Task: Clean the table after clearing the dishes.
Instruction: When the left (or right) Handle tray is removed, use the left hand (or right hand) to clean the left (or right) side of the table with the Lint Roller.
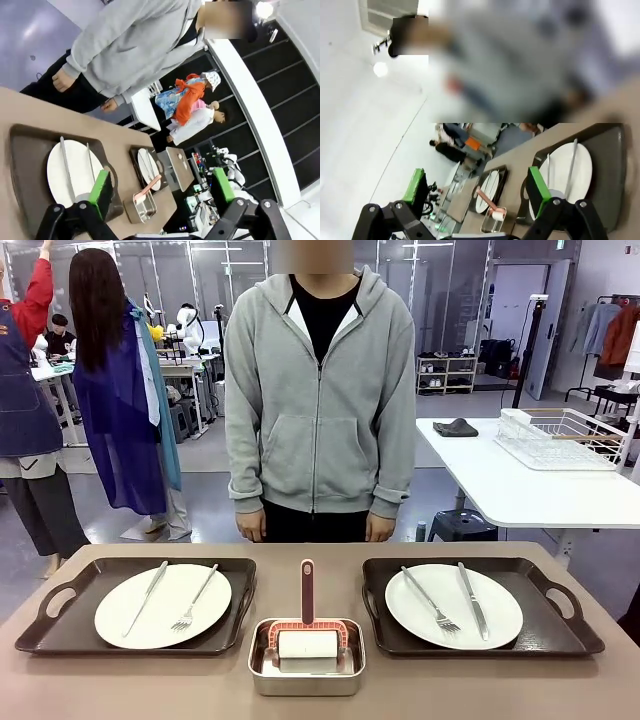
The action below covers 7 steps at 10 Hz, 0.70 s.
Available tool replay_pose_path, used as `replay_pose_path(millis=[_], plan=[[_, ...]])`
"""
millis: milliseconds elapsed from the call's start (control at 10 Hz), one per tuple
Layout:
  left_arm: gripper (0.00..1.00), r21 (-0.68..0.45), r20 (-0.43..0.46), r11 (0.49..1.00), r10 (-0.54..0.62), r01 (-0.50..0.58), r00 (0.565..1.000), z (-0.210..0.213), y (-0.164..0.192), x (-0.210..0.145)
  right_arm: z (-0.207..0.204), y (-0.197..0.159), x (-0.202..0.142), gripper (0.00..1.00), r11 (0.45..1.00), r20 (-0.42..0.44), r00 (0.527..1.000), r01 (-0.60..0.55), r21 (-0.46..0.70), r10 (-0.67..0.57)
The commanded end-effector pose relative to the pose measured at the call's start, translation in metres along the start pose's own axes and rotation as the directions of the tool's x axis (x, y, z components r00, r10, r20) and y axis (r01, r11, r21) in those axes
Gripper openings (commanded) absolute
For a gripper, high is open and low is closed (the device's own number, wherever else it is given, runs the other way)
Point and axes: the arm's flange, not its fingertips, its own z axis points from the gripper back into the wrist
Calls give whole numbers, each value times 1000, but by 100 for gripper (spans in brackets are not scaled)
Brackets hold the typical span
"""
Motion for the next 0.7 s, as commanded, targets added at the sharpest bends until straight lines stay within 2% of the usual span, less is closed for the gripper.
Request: replay_pose_path(millis=[0,100,200,600], plan=[[100,-62,-5,998,9,-10,1000,-4,4,17,3,1,6,100,1000,24,1000,-7,23,7],[100,-67,0,998,14,-14,1000,-5,5,20,-1,1,5,100,1000,-1,1000,-12,19,12],[100,-17,6,1000,2,-2,1000,-1,1,9,10,0,3,100,1000,21,1000,-1,-3,1],[100,-17,6,1000,2,-2,1000,-1,1,9,10,0,3,100,1000,21,1000,-1,-3,1]])
